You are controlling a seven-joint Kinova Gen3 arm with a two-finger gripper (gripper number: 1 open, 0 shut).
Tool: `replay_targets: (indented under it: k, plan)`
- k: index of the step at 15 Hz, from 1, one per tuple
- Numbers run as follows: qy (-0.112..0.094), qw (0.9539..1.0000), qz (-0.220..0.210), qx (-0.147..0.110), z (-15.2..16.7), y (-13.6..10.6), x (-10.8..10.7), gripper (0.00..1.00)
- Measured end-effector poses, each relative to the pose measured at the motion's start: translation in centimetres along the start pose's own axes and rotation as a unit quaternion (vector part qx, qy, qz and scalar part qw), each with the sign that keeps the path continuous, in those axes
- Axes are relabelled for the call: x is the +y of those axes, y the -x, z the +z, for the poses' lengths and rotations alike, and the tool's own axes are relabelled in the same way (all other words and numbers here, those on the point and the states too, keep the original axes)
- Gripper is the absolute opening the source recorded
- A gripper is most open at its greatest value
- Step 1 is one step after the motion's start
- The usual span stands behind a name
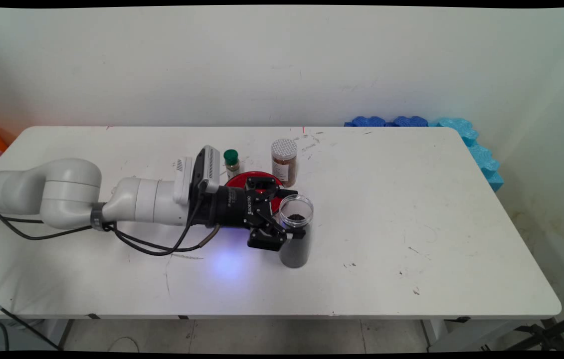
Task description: Pick up the black seasoning powder from the table, then pour the black seasoning powder in the red bowl
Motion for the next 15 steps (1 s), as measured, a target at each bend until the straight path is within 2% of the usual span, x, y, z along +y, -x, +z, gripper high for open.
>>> replay_targets:
  k: [2, 3, 15]
  plan:
    - [0.001, 1.0, 0.0, 0.001, 0.0, 0.0, 0.1, 1.0]
    - [0.003, 1.0, 0.001, 0.002, 0.0, 0.0, 0.1, 0.0]
    - [0.025, 0.9997, -0.009, -0.001, -0.8, -1.2, -0.2, 0.0]
